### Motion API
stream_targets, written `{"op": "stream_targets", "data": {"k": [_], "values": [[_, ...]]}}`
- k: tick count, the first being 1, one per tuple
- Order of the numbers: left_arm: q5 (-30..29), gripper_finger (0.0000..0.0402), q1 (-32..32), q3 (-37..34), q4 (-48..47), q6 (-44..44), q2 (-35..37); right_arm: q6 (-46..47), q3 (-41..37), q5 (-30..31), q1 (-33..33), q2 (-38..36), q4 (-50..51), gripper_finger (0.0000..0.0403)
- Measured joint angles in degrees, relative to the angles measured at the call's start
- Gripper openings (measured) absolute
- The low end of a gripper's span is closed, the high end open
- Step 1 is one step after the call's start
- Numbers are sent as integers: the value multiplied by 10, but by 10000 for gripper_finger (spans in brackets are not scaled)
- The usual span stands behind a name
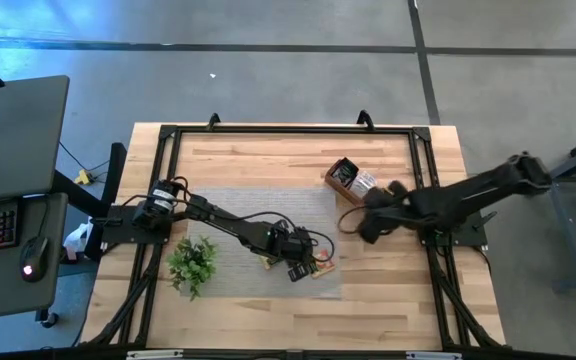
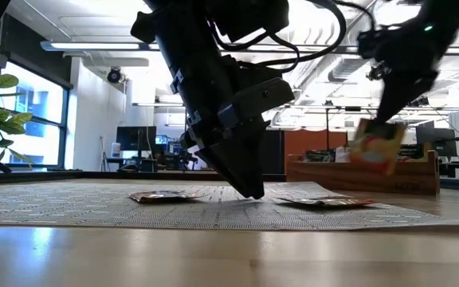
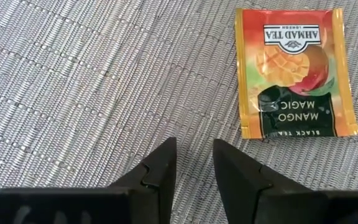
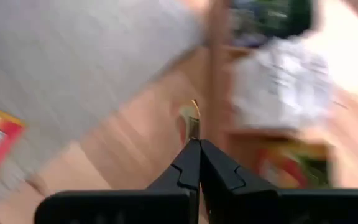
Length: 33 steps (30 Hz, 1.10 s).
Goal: Pick & Place Tea
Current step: Put the yellow tea bag into the right section of the wooden organizer
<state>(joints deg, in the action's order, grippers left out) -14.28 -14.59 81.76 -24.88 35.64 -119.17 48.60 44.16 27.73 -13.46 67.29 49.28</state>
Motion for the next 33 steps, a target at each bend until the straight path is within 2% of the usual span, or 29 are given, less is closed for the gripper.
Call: {"op": "stream_targets", "data": {"k": [6, 11, 21, 29, 33], "values": [[0, 104, 0, 0, 14, 0, 0, 71, 0, 24, -6, -90, 133, 1], [0, 104, 0, 0, 14, 0, 0, 98, 0, 26, -1, -109, 203, 1], [1, 104, 0, 0, 14, 0, 0, 42, 0, 65, 0, -60, 173, 0], [2, 104, 0, 0, 14, 0, 0, 34, 0, 21, 0, 10, 185, 0], [2, 104, 0, 0, 14, 0, 0, 34, 0, 26, 0, 24, 217, 1]]}}
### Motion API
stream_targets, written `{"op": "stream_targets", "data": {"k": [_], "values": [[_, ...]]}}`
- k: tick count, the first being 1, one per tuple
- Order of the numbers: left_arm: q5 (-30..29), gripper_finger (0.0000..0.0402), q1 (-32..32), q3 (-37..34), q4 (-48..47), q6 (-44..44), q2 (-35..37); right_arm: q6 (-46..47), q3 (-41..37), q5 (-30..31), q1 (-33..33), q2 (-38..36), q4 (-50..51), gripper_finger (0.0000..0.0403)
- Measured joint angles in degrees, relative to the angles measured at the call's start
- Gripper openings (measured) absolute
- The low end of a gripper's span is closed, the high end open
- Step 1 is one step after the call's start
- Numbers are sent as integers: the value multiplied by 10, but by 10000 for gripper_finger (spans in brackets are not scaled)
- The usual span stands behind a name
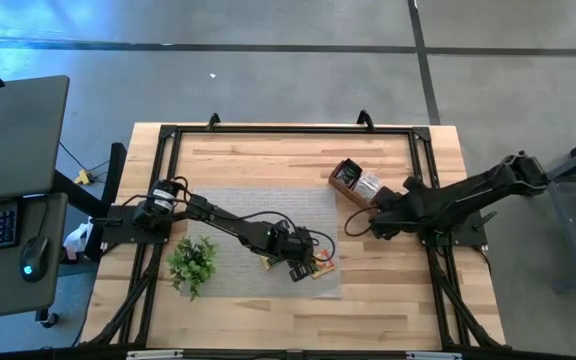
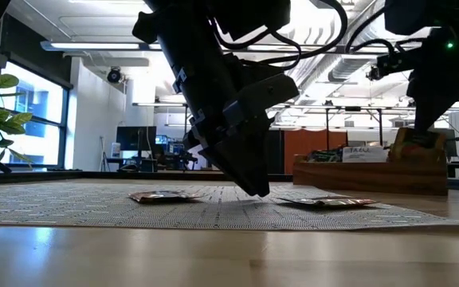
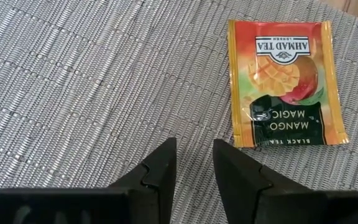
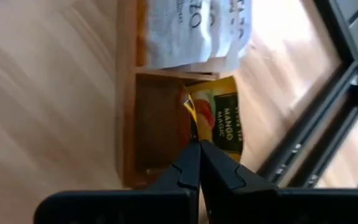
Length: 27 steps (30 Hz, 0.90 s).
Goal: Pick & Place Tea
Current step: Put the yellow tea bag into the right section of the wooden organizer
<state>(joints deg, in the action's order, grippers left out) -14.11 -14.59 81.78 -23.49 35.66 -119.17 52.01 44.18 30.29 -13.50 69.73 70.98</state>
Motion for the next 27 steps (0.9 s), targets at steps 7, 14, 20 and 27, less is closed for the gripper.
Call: {"op": "stream_targets", "data": {"k": [7, 14, 20, 27], "values": [[0, 104, 0, 0, 0, 0, 0, -15, 0, 17, 0, 0, 5, 30], [0, 104, 0, 0, 0, 0, 0, -19, 0, 42, 0, 0, 16, 75], [0, 104, 0, 0, 0, 0, 0, -20, 41, 8, 0, 0, 9, 88], [12, 104, 0, 0, 4, -12, 0, -93, 75, -26, -13, 0, -165, 87]]}}
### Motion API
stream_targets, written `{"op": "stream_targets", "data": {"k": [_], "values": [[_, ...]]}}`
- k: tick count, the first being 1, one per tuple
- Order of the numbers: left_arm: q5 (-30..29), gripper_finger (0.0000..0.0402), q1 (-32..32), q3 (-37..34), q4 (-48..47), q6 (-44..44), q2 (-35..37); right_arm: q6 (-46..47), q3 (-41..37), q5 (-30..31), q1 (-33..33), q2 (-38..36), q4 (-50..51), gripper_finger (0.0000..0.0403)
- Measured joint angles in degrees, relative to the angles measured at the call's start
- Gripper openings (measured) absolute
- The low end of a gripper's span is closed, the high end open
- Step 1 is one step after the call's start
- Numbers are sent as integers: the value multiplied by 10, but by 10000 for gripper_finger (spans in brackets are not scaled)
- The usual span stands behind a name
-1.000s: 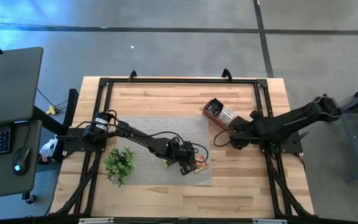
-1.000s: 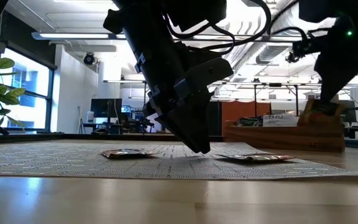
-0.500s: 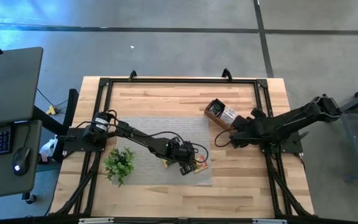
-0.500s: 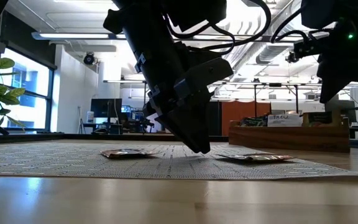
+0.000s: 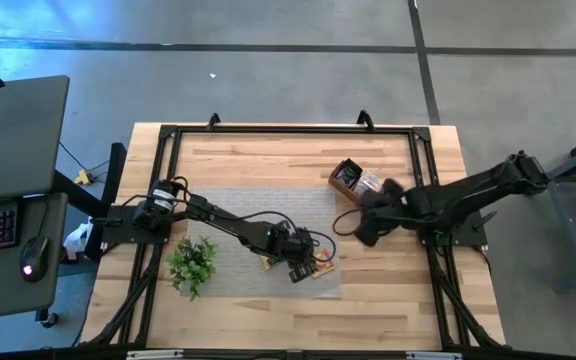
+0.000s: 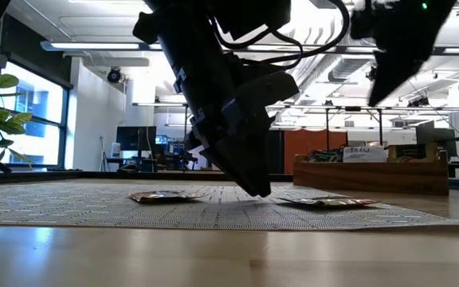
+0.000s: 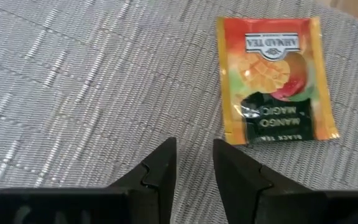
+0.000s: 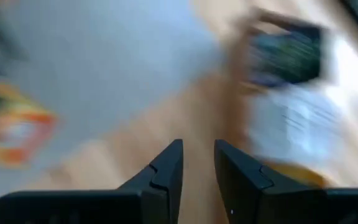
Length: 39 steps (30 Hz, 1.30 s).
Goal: Pick & Place Tea
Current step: Put the yellow tea bag into the right section of the wooden organizer
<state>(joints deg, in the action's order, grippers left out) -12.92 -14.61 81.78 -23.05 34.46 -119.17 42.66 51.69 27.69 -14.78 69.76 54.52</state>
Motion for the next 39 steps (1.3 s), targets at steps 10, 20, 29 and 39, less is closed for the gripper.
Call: {"op": "stream_targets", "data": {"k": [10, 20, 29, 39], "values": [[56, 104, 0, 0, 53, -36, 0, -66, -136, -197, -50, 35, -460, 91], [76, 104, 0, 0, 62, 27, 0, -169, -217, -170, -58, 151, -652, 114], [137, 104, -1, 0, 61, 130, 0, -261, -153, -162, -59, 269, -661, 103], [137, 104, 0, 0, 88, 149, -17, -252, -147, -95, -60, 300, -625, 90]]}}
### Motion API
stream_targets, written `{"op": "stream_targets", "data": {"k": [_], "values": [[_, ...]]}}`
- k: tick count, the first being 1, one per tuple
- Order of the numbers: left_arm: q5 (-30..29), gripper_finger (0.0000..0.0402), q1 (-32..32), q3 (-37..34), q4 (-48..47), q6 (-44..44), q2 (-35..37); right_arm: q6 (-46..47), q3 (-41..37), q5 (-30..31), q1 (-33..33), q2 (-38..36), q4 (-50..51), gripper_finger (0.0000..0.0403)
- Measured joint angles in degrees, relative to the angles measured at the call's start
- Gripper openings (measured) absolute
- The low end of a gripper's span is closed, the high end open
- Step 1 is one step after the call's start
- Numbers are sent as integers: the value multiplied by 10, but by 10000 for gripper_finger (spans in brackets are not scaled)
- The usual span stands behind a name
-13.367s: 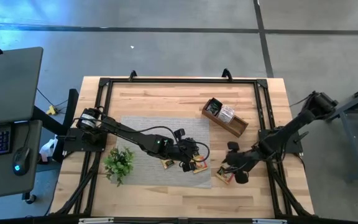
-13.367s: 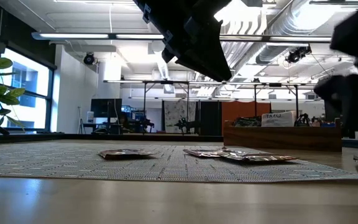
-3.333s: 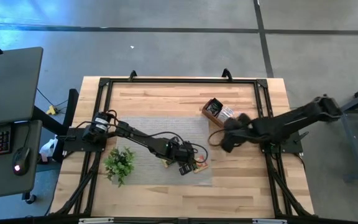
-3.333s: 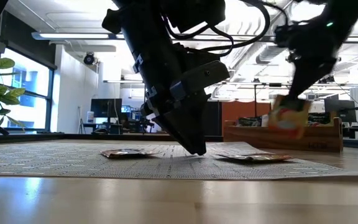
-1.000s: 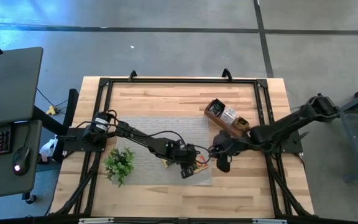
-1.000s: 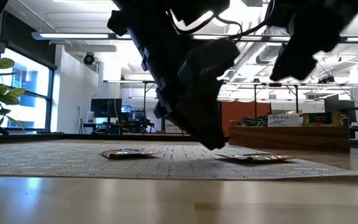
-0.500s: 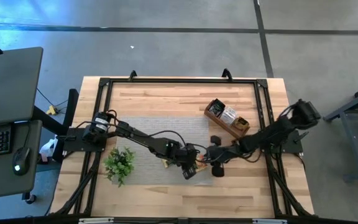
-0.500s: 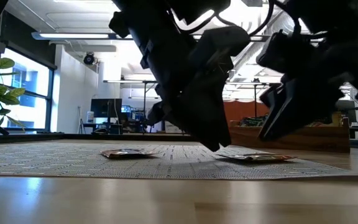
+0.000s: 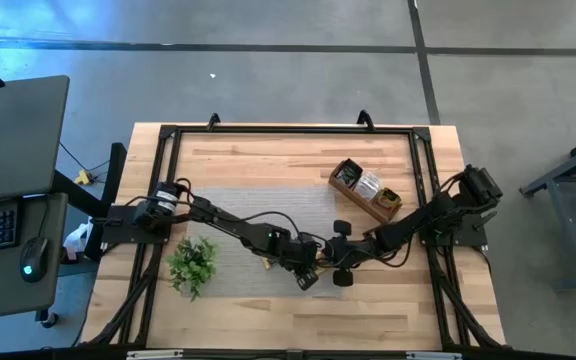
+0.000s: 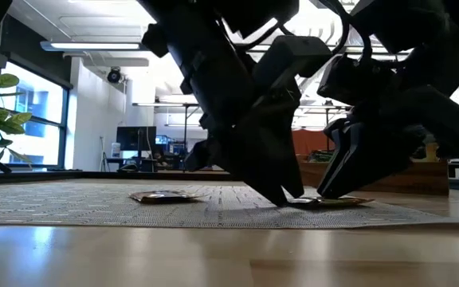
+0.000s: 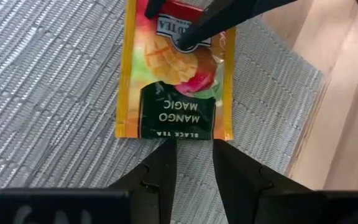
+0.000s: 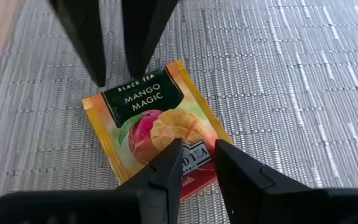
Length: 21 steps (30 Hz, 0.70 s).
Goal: Pick & Place Tea
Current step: Put the yellow tea bag into the right section of the wooden organizer
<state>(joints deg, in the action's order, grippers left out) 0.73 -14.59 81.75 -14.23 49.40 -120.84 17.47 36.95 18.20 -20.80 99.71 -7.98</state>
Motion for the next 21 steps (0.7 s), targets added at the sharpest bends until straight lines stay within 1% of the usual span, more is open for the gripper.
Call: {"op": "stream_targets", "data": {"k": [9, 11, 13, 15, 17, 21], "values": [[-25, 104, 3, 0, 11, -12, -1, 5, -2, 6, 1, 2, -14, 87], [-25, 104, 4, 0, 12, -12, -1, 5, -2, -1, 1, 2, -22, 87], [-25, 104, 6, 0, 12, -12, -1, 8, -3, -21, 2, 2, -32, 87], [-26, 104, 8, 0, 12, -13, -1, 28, -3, -36, 0, 2, -37, 87], [-33, 104, 9, 0, 13, -16, -1, 46, -3, -39, -6, 2, -40, 87], [-34, 104, 10, 0, 16, -25, -1, 44, -3, -33, -21, 2, -46, 87]]}}
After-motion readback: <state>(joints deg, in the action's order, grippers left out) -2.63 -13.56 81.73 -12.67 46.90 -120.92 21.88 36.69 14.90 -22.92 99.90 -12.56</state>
